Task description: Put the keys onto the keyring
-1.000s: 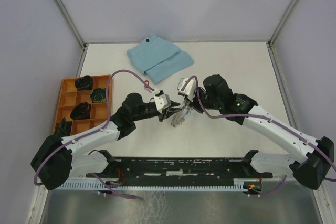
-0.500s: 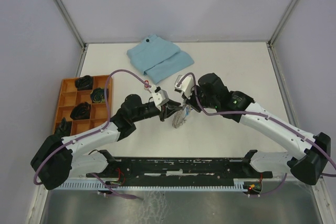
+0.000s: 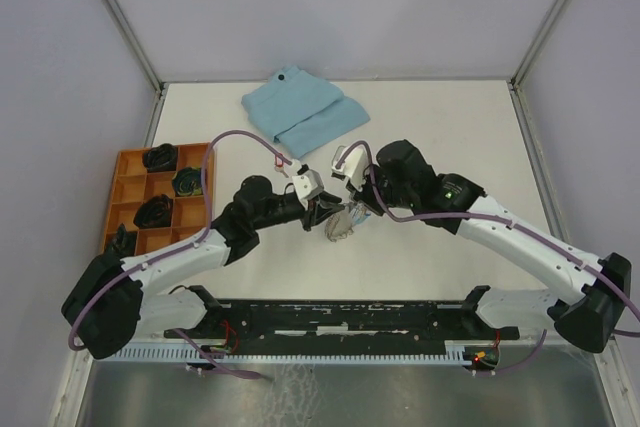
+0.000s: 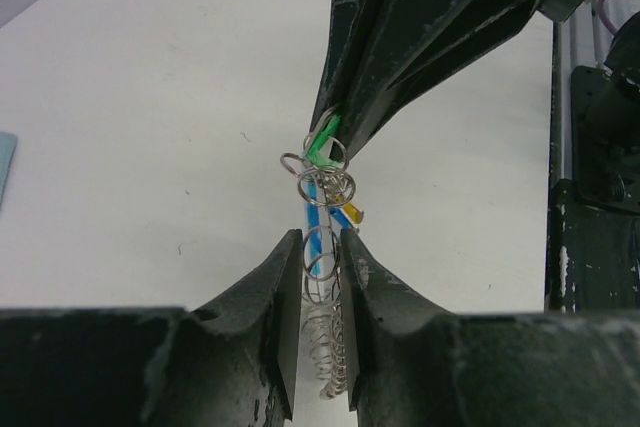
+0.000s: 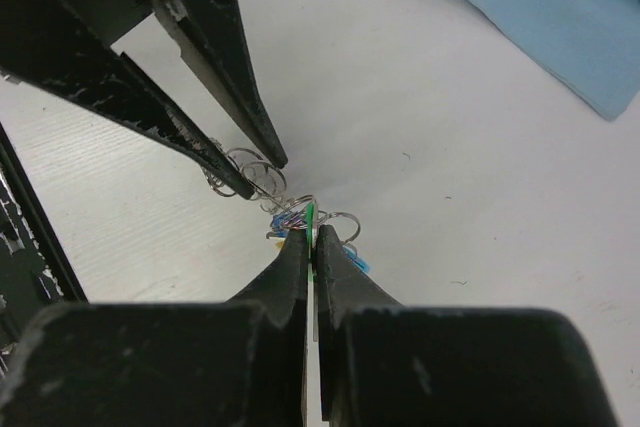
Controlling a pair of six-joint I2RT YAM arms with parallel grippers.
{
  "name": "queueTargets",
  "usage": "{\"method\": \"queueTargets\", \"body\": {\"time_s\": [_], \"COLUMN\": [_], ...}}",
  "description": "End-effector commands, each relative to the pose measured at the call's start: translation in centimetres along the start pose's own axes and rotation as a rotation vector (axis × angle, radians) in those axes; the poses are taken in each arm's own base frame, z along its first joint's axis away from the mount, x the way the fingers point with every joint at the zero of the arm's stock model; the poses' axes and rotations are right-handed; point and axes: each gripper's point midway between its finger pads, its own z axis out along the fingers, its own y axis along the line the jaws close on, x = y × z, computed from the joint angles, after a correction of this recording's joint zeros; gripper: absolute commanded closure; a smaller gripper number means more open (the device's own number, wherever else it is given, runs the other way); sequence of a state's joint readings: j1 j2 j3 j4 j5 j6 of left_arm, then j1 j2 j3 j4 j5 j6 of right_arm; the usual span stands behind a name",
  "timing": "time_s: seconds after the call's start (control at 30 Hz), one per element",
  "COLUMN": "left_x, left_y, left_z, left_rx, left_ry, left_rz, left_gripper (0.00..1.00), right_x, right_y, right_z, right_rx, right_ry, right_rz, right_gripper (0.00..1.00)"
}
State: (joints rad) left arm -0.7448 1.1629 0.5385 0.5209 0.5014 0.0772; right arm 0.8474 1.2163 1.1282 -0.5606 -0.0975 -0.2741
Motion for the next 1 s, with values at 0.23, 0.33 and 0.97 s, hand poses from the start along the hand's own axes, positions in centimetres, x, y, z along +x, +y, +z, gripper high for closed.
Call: {"method": "queueTargets", "body": {"time_s": [0.23,0.33,0.97], "left_x": [-4.1,-4.2,-2.1], "left_y": [0.1,-0.5,-2.5], "left_z": [-0.7,-0.6,0.8], "left_rx": [0.202,0.274,0.545], "left_ry": [-0.089,-0.097,-0.038], "left_rz": [0.159,0.183,0.105], "left_gripper": [0.71,0.7,0.66], "right_x": [-3.1,-2.9,-3.1], "right_y": [0.9,1.5,2.3], "right_z": [-2.3,-2.2,-2.4], "right_rx": [-0.082,-0.118,-0.176], "right_ry": [-0.124,-0.124,-0.144], "right_rz": [-0.197,-0.237,-0.312], "right_gripper": [0.99,0.99,0.99]}}
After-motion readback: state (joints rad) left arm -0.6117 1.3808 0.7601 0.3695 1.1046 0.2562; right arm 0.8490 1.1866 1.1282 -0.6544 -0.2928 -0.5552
